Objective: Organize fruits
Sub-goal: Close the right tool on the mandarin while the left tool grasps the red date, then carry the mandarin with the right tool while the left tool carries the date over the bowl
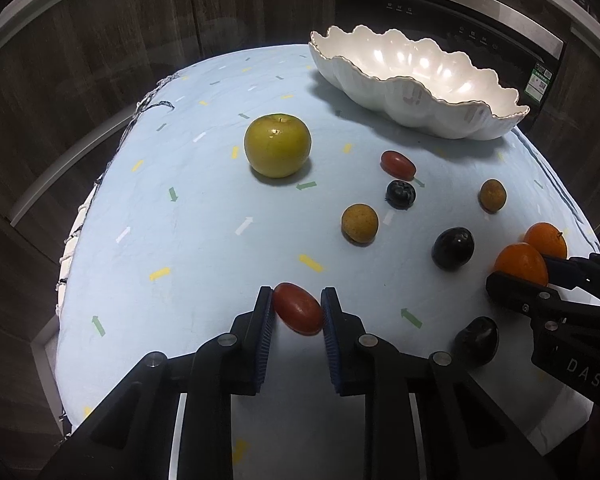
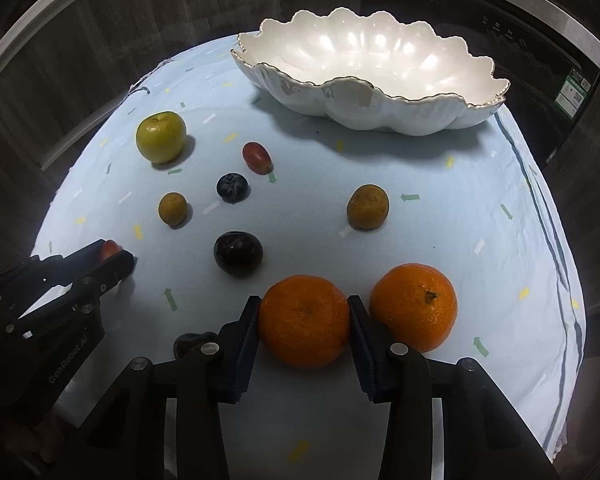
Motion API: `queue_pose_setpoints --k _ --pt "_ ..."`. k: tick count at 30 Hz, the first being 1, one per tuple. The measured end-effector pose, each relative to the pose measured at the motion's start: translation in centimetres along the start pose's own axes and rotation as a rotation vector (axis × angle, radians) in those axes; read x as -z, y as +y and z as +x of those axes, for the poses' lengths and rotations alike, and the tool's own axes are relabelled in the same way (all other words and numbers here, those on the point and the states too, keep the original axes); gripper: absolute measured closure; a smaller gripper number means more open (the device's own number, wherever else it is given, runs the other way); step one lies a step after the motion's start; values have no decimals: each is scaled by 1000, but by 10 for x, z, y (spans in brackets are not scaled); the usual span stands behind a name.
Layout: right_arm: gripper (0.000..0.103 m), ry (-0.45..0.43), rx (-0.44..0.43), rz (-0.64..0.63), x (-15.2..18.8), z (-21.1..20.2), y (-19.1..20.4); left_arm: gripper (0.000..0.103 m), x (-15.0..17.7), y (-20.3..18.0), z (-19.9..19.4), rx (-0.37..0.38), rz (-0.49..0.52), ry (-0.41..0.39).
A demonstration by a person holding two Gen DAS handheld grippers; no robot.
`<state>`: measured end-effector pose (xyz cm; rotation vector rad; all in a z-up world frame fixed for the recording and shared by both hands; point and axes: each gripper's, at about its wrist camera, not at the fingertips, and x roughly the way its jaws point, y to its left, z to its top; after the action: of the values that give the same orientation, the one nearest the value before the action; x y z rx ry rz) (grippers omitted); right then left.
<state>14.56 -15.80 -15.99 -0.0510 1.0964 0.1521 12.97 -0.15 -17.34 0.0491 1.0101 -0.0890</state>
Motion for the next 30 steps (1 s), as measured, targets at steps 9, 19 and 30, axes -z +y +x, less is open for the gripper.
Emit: queue_pose_setpoints --k 9,19,30 --pt "60 -25 -2 9 0 -9 -1 79 -1 -2 -12 -10 12 -26" --pt "60 -87 9 6 -6 -29 -3 78 -9 -5 -32 -10 24 -56" --pt "60 -138 28 11 -15 -51 -8 78 -27 -9 -51 -13 38 -89"
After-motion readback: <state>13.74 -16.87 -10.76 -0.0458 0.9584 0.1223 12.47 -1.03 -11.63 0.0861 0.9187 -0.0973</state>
